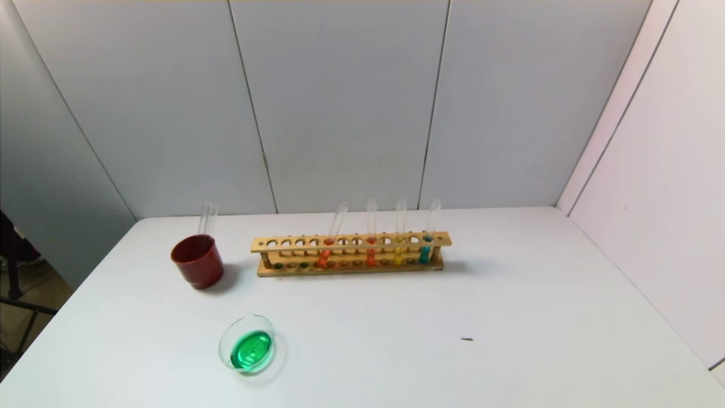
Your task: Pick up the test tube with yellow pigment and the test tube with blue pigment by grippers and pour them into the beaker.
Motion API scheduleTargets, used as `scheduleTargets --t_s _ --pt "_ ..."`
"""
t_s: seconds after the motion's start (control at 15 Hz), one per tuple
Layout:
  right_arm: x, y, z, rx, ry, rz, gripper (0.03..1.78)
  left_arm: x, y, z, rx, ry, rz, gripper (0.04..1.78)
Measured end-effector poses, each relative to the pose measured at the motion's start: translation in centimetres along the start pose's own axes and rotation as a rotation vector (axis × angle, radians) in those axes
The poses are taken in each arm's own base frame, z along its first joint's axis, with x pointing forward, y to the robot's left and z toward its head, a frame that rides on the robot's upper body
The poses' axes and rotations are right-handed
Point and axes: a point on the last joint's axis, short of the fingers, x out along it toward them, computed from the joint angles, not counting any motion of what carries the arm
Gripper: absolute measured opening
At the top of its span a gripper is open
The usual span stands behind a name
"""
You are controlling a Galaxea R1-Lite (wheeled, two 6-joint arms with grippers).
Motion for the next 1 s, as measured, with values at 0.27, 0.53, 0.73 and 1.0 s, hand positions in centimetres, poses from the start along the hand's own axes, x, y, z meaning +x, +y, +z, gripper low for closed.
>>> scheduleTargets --t_s 0.27,0.53,0.73,1.0 --pt "0.0 0.0 0.0 0.0 0.0 0.0 1.7 -0.01 0.0 -0.05 -0.013 -0.001 0.003 1.75" --pt "0.0 0.0 0.0 0.0 0.0 0.0 1.7 -0.01 0.0 -0.06 -0.013 -0.001 0.003 1.75" --pt "0.0 0.0 0.0 0.0 0.0 0.0 1.7 0.0 0.01 -0.06 -0.013 0.0 0.003 1.75" --pt "0.0 0.0 0.0 0.0 0.0 0.0 1.7 0.0 0.01 -0.06 -0.013 0.0 0.003 1.75"
